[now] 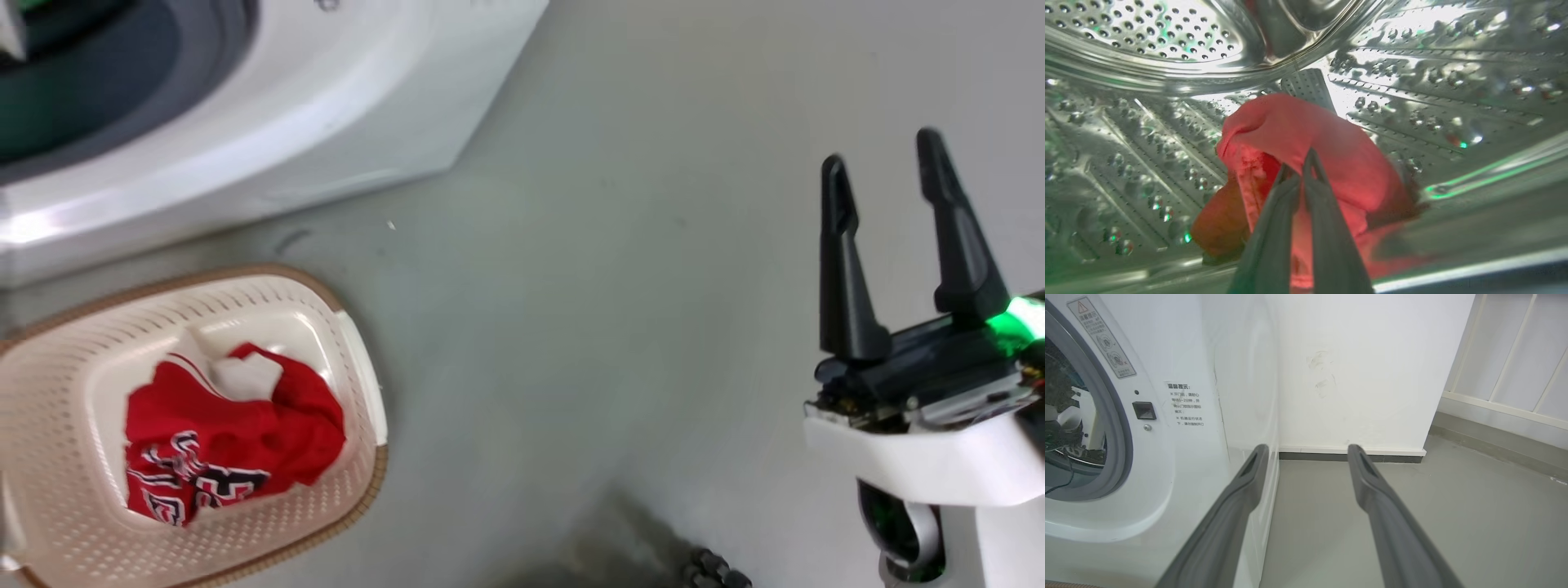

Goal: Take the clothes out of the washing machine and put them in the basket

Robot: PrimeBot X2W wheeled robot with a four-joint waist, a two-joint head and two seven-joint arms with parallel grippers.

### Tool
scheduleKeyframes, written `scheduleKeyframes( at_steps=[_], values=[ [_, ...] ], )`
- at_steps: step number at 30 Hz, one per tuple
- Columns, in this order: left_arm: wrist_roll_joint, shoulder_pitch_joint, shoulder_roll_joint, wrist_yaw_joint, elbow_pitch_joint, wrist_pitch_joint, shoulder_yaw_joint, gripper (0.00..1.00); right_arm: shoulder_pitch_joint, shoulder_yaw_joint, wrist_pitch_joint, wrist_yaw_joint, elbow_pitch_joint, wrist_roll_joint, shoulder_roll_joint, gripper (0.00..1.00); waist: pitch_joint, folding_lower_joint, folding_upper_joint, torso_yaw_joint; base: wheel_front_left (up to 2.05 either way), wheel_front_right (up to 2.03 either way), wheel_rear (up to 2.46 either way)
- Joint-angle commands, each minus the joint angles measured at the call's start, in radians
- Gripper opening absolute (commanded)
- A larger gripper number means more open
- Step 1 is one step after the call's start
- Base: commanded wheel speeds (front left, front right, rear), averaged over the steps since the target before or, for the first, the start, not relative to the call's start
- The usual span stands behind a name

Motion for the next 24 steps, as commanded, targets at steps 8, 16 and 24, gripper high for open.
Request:
scheduleKeyframes(
  at_steps=[8,16,24],
  values=[
    [-0.083,0.25,-0.061,-0.005,0.012,-0.233,0.032,0.0,0.079,0.008,-0.003,-0.001,0.033,-0.045,0.0,1.0,-0.209,0.0,0.0,0.061,0.0,0.0,0.0],
    [-0.12,0.458,-0.121,0.007,-0.038,-0.344,0.039,0.0,0.145,0.004,-0.003,-0.001,0.054,-0.078,0.0,1.0,-0.334,0.0,0.0,0.102,0.0,0.0,0.0],
    [-0.143,0.659,-0.171,0.031,-0.226,-0.358,0.054,0.0,0.217,0.006,-0.003,-0.001,0.074,-0.109,-0.001,1.0,-0.452,0.0,0.0,0.146,0.0,0.0,0.0]
  ],
)
